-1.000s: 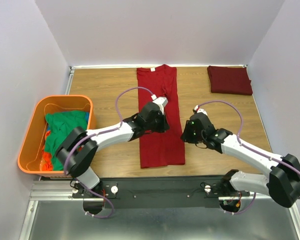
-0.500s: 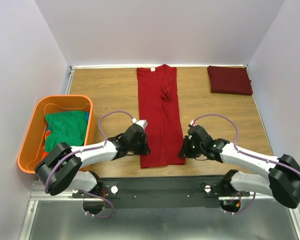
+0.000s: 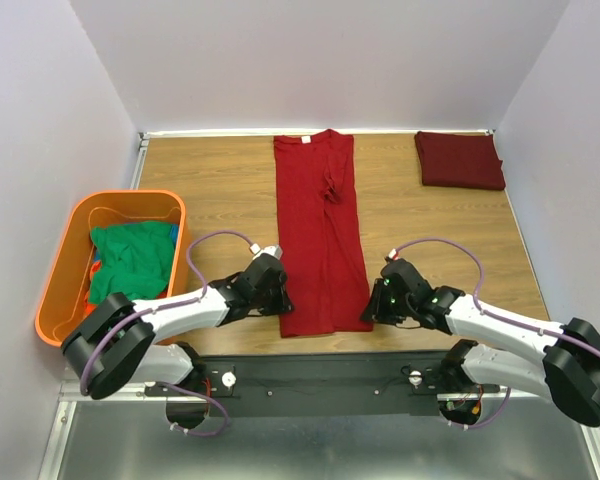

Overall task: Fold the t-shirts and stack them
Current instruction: Fold the tshirt

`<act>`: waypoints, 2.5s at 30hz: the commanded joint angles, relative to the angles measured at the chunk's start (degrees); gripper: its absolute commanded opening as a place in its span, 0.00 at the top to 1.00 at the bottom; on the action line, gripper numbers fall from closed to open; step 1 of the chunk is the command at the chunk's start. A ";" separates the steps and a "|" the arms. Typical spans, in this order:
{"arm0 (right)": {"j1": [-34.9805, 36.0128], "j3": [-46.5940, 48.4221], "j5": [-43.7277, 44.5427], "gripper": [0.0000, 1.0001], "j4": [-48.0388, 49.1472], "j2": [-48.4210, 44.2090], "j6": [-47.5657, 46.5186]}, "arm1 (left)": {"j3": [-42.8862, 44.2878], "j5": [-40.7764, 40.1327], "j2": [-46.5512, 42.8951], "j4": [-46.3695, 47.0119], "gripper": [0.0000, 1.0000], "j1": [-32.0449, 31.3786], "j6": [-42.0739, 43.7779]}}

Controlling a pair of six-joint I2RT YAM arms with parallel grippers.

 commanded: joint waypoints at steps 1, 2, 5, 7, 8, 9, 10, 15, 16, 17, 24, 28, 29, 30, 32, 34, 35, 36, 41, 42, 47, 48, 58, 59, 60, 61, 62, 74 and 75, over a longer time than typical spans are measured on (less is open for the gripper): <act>0.35 -0.67 2.58 0.72 -5.38 -1.31 0.58 | 1.16 -4.06 -3.84 -7.69 1.00 -0.21 1.02; 0.35 -0.49 2.85 0.72 -5.82 -1.31 0.49 | 1.60 -3.98 -4.02 -8.39 1.00 -0.21 1.37; 0.35 -0.22 2.94 0.72 -6.26 -1.22 0.49 | 3.09 -2.40 -3.93 -9.72 1.00 -0.30 3.04; 0.35 0.12 2.94 0.72 -6.35 -1.05 0.58 | 2.92 0.22 -3.67 -9.81 1.00 -0.39 3.13; 0.35 0.21 2.94 0.72 -6.35 -1.05 0.58 | 2.66 1.02 -3.58 -9.46 1.00 -0.39 3.31; 0.44 0.22 2.94 0.72 -6.44 -1.13 0.67 | 2.13 1.82 -3.40 -9.19 1.00 -0.48 3.57; 0.35 0.30 2.94 0.72 -6.44 -1.14 0.76 | 1.95 2.61 -3.14 -8.93 1.00 -0.56 3.75; 0.35 0.57 2.94 0.72 -6.44 -0.70 0.93 | -0.68 5.42 -2.26 -9.54 1.00 -0.92 3.49; 0.35 0.74 2.94 0.72 -6.35 -0.52 0.85 | -0.77 5.34 -1.82 -10.06 1.00 -1.00 3.14; 0.35 0.74 2.94 0.72 -6.44 -0.35 0.84 | -0.77 5.34 -1.47 -10.50 1.00 -1.09 3.13; 0.44 0.74 2.94 0.72 -6.62 -0.96 0.93 | 0.01 4.99 0.99 -15.42 1.00 -1.53 1.29; 0.35 1.18 4.52 0.72 -7.76 -2.80 1.02 | 4.05 0.51 0.21 -21.13 1.00 -1.53 1.81; 0.35 1.44 4.78 0.71 -8.11 -3.15 1.02 | 4.85 -0.10 -0.15 -22.10 1.00 -1.45 2.16; 0.35 1.79 4.96 0.70 -8.46 -3.42 1.02 | 5.46 -0.28 -0.41 -22.72 1.00 -1.44 2.69; 0.35 3.02 5.40 0.67 -9.69 -4.21 0.93 | 6.87 -0.11 -0.77 -24.30 1.00 -1.53 3.92; 0.35 4.43 6.10 0.61 -11.26 -5.96 1.19 | 8.10 0.85 -1.20 -26.14 1.00 -1.45 4.80; 0.35 4.70 6.28 0.57 -11.71 -6.84 1.28 | 8.54 1.12 -1.47 -26.67 0.97 -1.44 5.06; 0.35 4.87 6.45 0.53 -12.15 -7.63 1.54 | 8.81 1.38 -2.08 -27.03 0.93 -1.53 5.33; 0.35 6.10 5.75 0.41 -14.44 -10.80 2.69 | 9.78 1.47 -6.21 -28.70 0.58 -1.44 5.86; 0.35 6.37 5.75 0.41 -15.40 -10.54 2.60 | 9.17 3.04 -6.91 -27.48 0.53 -1.44 5.60; 0.44 5.84 5.23 0.40 -16.72 -9.49 3.21 | 6.53 5.60 -9.46 -24.14 0.46 -1.44 3.40; 0.35 5.58 4.79 0.41 -16.72 -9.49 3.39 | 6.00 5.86 -9.81 -23.61 0.46 -1.44 3.05; 0.35 4.26 6.54 0.40 -16.46 -8.69 4.97 | 0.29 7.80 -9.03 -19.74 0.45 -1.88 -0.20; 0.35 3.91 6.72 0.40 -16.37 -8.61 5.06 | 0.02 7.80 -8.85 -19.56 0.45 -1.97 -0.47; 0.35 3.65 6.80 0.40 -16.20 -8.69 5.24 | -0.42 8.06 -8.85 -18.95 0.45 -2.15 -0.99; 0.35 3.38 6.98 0.40 -16.02 -8.69 5.24 | -1.29 8.76 -8.94 -17.81 0.45 -2.23 -1.26; 0.35 3.12 7.07 0.40 -15.85 -8.78 5.33 | -1.65 8.85 -9.11 -17.37 0.46 -2.32 -1.52; 0.35 -0.49 5.31 0.41 -12.60 -8.08 5.06 | -4.38 8.59 -9.73 -16.48 0.76 -2.59 -2.84; 0.35 -0.57 5.22 0.41 -12.42 -7.90 5.06 | -4.29 8.59 -9.56 -16.48 0.77 -2.59 -2.84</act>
